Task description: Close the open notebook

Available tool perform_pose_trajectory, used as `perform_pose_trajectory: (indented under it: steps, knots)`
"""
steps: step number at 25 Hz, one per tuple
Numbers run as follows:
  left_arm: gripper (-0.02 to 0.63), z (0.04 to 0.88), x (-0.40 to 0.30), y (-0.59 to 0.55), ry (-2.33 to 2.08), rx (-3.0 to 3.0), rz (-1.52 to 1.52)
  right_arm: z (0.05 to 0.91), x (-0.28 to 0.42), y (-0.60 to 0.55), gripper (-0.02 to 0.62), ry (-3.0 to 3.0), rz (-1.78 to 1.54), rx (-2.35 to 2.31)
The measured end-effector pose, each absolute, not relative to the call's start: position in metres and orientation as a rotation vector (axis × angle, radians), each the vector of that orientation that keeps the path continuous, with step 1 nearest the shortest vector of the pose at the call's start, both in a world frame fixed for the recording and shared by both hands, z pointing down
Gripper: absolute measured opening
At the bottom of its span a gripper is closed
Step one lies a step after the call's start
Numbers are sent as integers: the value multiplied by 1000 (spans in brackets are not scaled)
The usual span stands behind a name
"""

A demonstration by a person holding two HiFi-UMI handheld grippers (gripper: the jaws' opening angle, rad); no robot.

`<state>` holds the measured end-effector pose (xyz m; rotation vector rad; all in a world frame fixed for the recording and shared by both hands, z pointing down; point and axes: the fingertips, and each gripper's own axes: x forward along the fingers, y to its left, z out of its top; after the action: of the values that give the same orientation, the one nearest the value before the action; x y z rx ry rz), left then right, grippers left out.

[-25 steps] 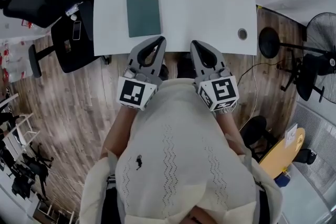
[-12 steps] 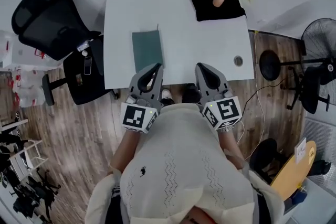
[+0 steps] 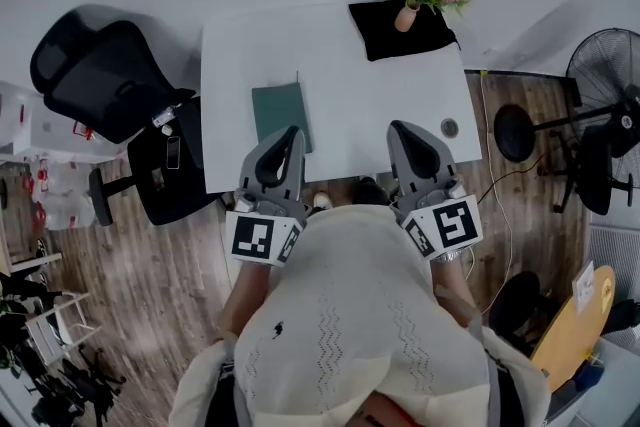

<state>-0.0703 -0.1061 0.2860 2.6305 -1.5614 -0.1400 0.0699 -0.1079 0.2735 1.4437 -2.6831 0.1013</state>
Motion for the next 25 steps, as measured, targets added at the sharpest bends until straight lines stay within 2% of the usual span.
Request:
perform_pose_trajectory:
  steps: [25]
  knots:
    - [14,283,-47,-103,-1539,2661,-118,262,79,-97,0,-2715,72,1460]
